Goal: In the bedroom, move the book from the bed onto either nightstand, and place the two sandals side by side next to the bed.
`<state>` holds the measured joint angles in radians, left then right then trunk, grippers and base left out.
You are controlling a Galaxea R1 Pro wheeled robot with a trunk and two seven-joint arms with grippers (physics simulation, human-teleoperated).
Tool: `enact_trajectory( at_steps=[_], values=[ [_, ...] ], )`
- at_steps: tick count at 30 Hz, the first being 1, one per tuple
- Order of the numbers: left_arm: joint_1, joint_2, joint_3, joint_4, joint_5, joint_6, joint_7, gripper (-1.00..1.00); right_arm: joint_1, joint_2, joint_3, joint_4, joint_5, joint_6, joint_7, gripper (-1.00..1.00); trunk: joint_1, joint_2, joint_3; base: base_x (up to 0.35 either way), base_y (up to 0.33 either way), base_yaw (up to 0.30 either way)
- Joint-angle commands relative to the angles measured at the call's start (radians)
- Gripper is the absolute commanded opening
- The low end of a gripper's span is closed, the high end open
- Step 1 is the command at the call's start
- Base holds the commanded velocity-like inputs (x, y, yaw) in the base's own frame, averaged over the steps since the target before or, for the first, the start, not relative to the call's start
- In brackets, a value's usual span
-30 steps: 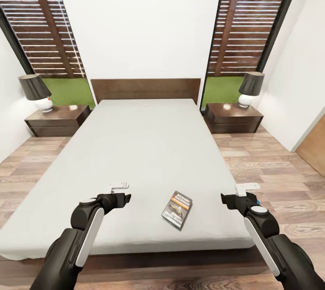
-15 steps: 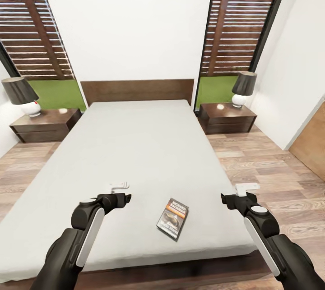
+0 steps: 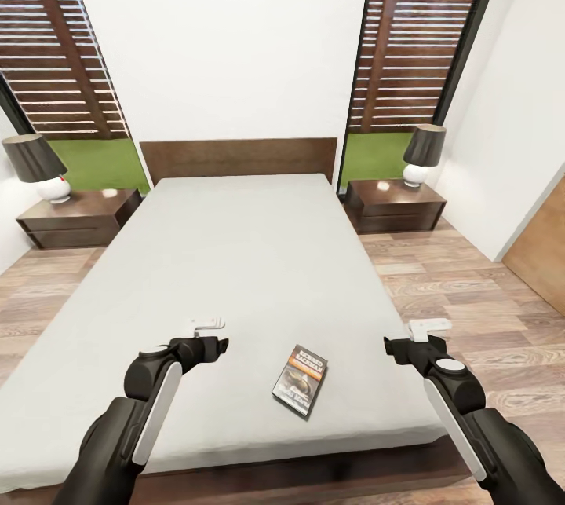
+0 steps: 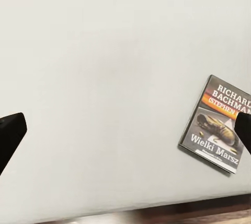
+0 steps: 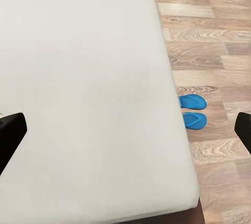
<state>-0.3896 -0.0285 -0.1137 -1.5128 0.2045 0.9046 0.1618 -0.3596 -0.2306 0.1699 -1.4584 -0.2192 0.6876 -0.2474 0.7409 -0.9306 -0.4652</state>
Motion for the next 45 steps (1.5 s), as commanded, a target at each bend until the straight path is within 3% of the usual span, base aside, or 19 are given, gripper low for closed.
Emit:
enact_trajectory(
  at_steps=[1, 4, 7, 8, 12, 14, 16, 20, 21, 22, 28, 38, 39, 45],
  values=[
    [-0.001, -0.002, -0.006, 0.017, 0.009, 0.005, 0.011, 1.00, -0.001, -0.001, 0.002, -0.007, -0.010, 0.006, -0.010, 1.00, 0.000, -0.001, -0.001, 0.000, 0.000, 0.000],
    [0.000, -0.005, -0.011, 0.020, 0.010, 0.006, 0.010, 1.00, -0.001, -0.001, 0.002, -0.014, -0.009, 0.007, -0.009, 1.00, 0.000, -0.001, -0.001, 0.000, 0.000, 0.000],
    [-0.003, -0.024, -0.017, 0.037, 0.012, 0.006, 0.006, 1.00, -0.001, -0.001, 0.002, -0.020, -0.009, 0.009, -0.009, 1.00, 0.000, -0.001, -0.001, 0.000, 0.000, 0.000],
    [-0.023, -0.051, -0.022, 0.060, 0.013, 0.022, 0.010, 1.00, -0.001, -0.001, 0.002, -0.024, -0.011, 0.009, -0.009, 1.00, 0.000, -0.001, -0.001, 0.000, 0.000, 0.000],
    [-0.111, -0.065, -0.022, 0.139, 0.013, 0.064, 0.012, 1.00, -0.001, -0.001, 0.002, -0.025, -0.011, 0.009, -0.009, 1.00, 0.000, -0.001, -0.001, 0.000, 0.000, 0.000],
    [-0.171, -0.077, -0.023, 0.220, 0.013, 0.073, 0.014, 1.00, -0.001, -0.001, 0.002, -0.025, -0.011, 0.009, -0.009, 1.00, 0.000, -0.001, -0.001, 0.000, 0.000, 0.000],
    [-0.262, -0.091, -0.023, 0.366, 0.012, 0.076, 0.015, 1.00, -0.001, -0.001, 0.002, -0.025, -0.011, 0.009, -0.009, 1.00, 0.000, -0.001, -0.001, 0.000, 0.000, -0.035],
    [-0.369, -0.100, -0.023, 0.565, 0.009, 0.071, 0.017, 1.00, -0.001, -0.001, 0.002, -0.025, -0.011, 0.009, -0.009, 1.00, 0.000, -0.001, -0.001, 0.000, 0.000, -0.160],
    [-0.433, -0.103, -0.023, 0.687, 0.007, 0.056, 0.017, 1.00, -0.001, -0.001, 0.002, -0.025, -0.011, 0.009, -0.009, 1.00, 0.000, -0.001, -0.001, 0.000, 0.000, -0.250],
    [-0.454, -0.103, -0.023, 0.727, 0.007, 0.048, 0.018, 1.00, -0.001, -0.001, 0.002, -0.025, -0.011, 0.009, -0.009, 1.00, 0.000, -0.001, 0.000, 0.000, 0.000, -0.261],
    [-0.483, -0.101, -0.022, 0.797, 0.004, 0.027, 0.018, 1.00, -0.001, -0.001, 0.002, -0.025, -0.011, 0.009, -0.009, 1.00, 0.000, -0.001, 0.002, 0.000, 0.000, -0.272],
    [-0.489, -0.096, -0.020, 0.797, -0.004, 0.019, 0.020, 1.00, -0.001, -0.001, 0.002, -0.025, -0.011, 0.008, -0.009, 1.00, 0.000, -0.001, 0.004, 0.000, 0.000, -0.117],
    [-0.488, -0.097, -0.021, 0.785, -0.005, 0.020, 0.086, 1.00, -0.001, -0.001, 0.002, -0.025, -0.011, 0.009, -0.009, 1.00, 0.000, -0.001, 0.004, 0.063, -0.141, -0.001],
    [-0.488, -0.099, -0.022, 0.785, -0.004, 0.020, 0.131, 1.00, -0.001, -0.001, 0.002, -0.025, -0.011, 0.009, -0.009, 1.00, 0.000, -0.001, 0.004, 0.027, -0.230, 0.000]
  ],
)
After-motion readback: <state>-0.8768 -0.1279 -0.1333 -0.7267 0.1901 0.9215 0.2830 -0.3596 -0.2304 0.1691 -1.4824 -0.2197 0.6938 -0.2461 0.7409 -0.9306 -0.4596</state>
